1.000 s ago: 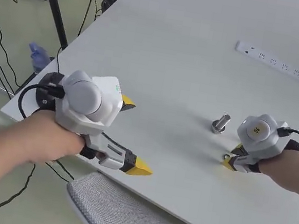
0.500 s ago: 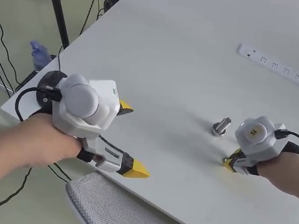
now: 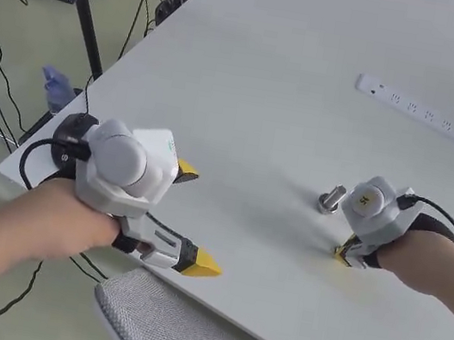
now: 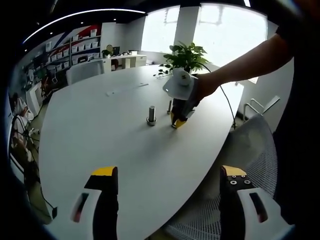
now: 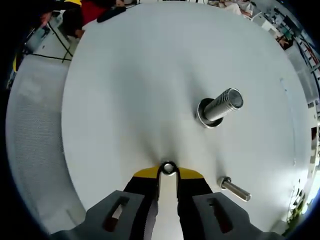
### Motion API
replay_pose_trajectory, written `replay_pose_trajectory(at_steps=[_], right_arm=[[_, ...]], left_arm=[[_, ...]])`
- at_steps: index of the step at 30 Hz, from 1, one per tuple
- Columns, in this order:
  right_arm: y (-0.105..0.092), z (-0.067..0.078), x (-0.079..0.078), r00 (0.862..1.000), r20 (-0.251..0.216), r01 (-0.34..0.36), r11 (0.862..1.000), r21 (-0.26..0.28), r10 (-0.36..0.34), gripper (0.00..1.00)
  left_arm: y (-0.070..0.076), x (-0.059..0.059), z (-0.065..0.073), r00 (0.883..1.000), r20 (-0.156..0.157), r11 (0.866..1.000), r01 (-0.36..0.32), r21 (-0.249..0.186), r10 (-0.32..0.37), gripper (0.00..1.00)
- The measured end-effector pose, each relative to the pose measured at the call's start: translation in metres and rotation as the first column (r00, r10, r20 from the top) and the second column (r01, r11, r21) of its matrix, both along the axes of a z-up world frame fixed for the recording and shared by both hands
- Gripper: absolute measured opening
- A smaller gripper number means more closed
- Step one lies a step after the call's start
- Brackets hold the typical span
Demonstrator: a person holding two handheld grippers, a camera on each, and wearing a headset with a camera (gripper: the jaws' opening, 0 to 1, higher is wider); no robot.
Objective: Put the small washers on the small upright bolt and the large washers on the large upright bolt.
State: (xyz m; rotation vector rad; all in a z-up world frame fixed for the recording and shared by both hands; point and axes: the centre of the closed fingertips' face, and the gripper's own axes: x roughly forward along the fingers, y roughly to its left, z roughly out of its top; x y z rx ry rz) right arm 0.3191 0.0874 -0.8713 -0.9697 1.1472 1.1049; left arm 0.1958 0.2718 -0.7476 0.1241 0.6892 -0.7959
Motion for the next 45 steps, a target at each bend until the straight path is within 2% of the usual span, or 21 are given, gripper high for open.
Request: replay_pose_trajectory(at_steps=[8,17,23,32,37,45], right_arm=[[0.0,0.001,0.0,1.0,0.001,0.003,0.999,0.044,-0.003,0.13],[-0.004,0.003,0.0,1.0,-0.008,0.009,0.998,0.054,-0.008,0.13],[-0.011,0.011,-0.001,1.0,-0.009,0.025,0.998,0.065,-0.024,0.13],[-0.037,0.026,0.002,0.998,-0.005,0.062,0.996,0.063,-0.062,0.13],[-0.051,0.039,0.01,0.995,0.008,0.098,0.992,0.078,-0.099,0.13],[-0.065,0.047,0.023,0.992,0.023,0.118,0.99,0.071,-0.12,0.13]], left_arm=[[0.0,-0.003,0.001,1.0,-0.005,1.0,0.0,0.005,0.0,0.83],[0.001,-0.005,0.001,1.0,-0.012,1.0,-0.003,0.013,0.004,0.82],[-0.001,-0.003,0.003,1.0,-0.007,1.0,-0.005,0.006,0.005,0.83],[-0.005,0.001,0.002,1.0,-0.005,1.0,0.009,0.01,-0.009,0.82],[-0.009,0.003,0.002,1.0,-0.007,1.0,0.016,0.01,-0.016,0.82],[-0.012,0.005,0.003,1.0,-0.003,1.0,0.02,0.011,-0.02,0.82]])
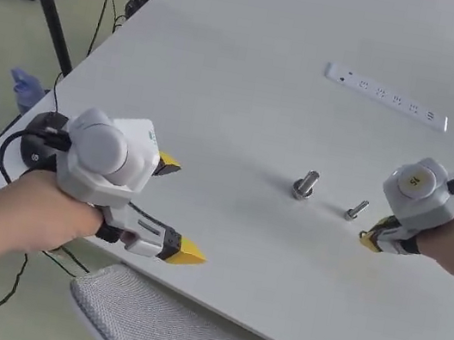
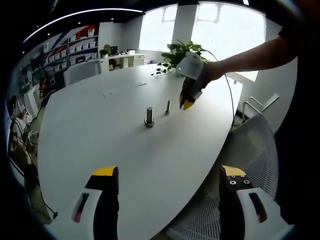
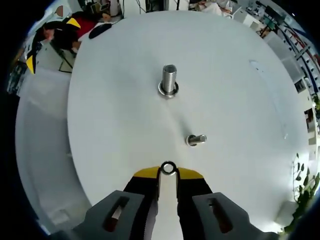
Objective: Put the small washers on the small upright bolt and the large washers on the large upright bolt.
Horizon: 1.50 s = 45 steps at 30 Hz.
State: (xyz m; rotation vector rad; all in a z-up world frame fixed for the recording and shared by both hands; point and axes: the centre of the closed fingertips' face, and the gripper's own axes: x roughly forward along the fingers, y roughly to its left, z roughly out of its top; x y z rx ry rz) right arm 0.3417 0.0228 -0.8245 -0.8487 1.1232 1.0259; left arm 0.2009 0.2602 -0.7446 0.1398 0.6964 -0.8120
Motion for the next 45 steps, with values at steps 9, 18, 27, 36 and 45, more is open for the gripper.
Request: replay_pose_trajectory(at_steps=[9,18,27,36,45], right_arm=[[0.001,0.013,0.019,1.0,0.01,0.024,1.0,0.015,-0.025,0.13],[0.014,0.025,0.038,0.999,0.033,0.012,0.999,0.03,-0.013,0.13],[0.019,0.019,0.043,0.999,0.033,0.002,1.0,0.018,-0.003,0.13],[0.019,0.014,0.048,1.0,0.03,0.002,1.0,0.02,-0.003,0.13],[0.019,0.012,0.046,1.0,0.024,-0.004,1.0,0.005,0.004,0.13]], left_arm=[[-0.002,-0.002,-0.001,1.0,-0.005,1.0,0.004,0.007,-0.004,0.82],[-0.002,-0.004,-0.004,1.0,-0.017,1.0,0.002,-0.003,-0.002,0.82],[-0.003,-0.001,0.003,1.0,-0.004,1.0,-0.002,-0.023,0.002,0.83],[-0.006,0.001,0.005,1.0,0.009,0.999,-0.006,-0.048,0.007,0.97],[-0.008,-0.001,0.001,1.0,-0.004,0.999,0.005,-0.042,-0.005,0.99]])
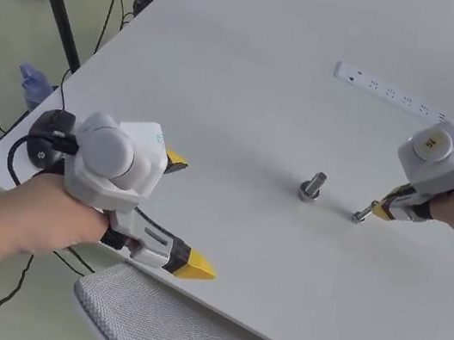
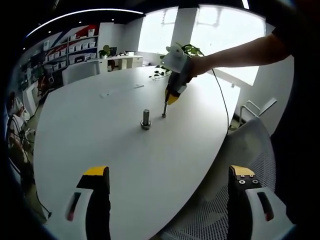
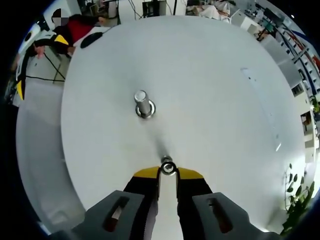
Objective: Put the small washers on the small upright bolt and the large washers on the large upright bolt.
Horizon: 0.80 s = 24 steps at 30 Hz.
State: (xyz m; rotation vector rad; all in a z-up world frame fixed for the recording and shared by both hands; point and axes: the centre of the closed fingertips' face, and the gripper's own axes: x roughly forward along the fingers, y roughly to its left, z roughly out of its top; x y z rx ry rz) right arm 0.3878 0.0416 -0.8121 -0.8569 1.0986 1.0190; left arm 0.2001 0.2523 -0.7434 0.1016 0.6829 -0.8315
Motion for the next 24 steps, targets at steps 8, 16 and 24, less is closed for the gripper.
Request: replay_pose_trajectory(at_steps=[8,16,24], right_arm=[[0.0018,0.0004,0.0004,1.0,0.002,-0.002,1.0,0.005,0.002,0.13],[0.0025,-0.001,-0.0016,1.0,-0.003,-0.003,1.0,0.004,0.003,0.13],[0.0023,-0.006,-0.002,1.0,-0.009,-0.001,1.0,0.0,0.001,0.13]], left_arm=[[0.0024,-0.0007,-0.0019,1.0,-0.008,1.0,-0.002,0.009,0.002,0.99],[0.0038,-0.0023,-0.0048,1.0,-0.016,1.0,-0.005,0.013,0.005,0.96],[0.0067,-0.0023,-0.0047,1.0,-0.013,1.0,-0.015,0.016,0.015,0.95]])
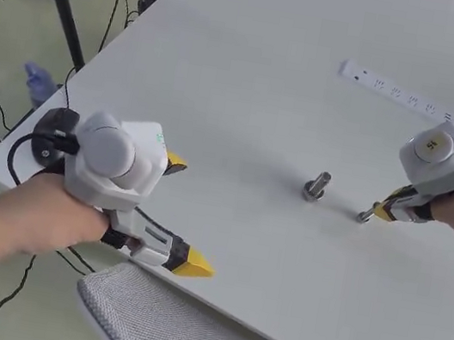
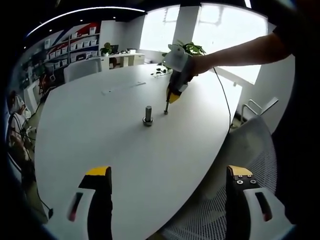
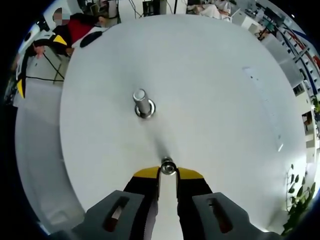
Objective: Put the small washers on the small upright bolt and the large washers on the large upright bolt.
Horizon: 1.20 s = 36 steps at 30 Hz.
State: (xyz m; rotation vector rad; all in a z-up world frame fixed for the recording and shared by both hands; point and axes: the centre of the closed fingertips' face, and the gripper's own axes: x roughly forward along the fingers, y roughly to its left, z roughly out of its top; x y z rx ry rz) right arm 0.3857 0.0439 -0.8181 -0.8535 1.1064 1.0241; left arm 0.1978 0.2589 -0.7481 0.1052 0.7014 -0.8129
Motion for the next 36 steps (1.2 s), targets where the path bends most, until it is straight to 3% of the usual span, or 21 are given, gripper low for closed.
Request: replay_pose_trajectory(at_steps=[25,36], right_arm=[[0.001,-0.034,0.004,1.0,-0.014,-0.016,1.0,-0.015,0.016,0.13],[0.002,-0.039,0.0,0.999,-0.024,-0.025,0.999,-0.025,0.024,0.13]], left_arm=[[0.005,0.003,-0.005,1.0,-0.013,1.0,-0.009,0.005,0.009,0.91],[0.008,0.002,-0.008,1.0,-0.027,1.0,-0.01,0.01,0.01,0.9]])
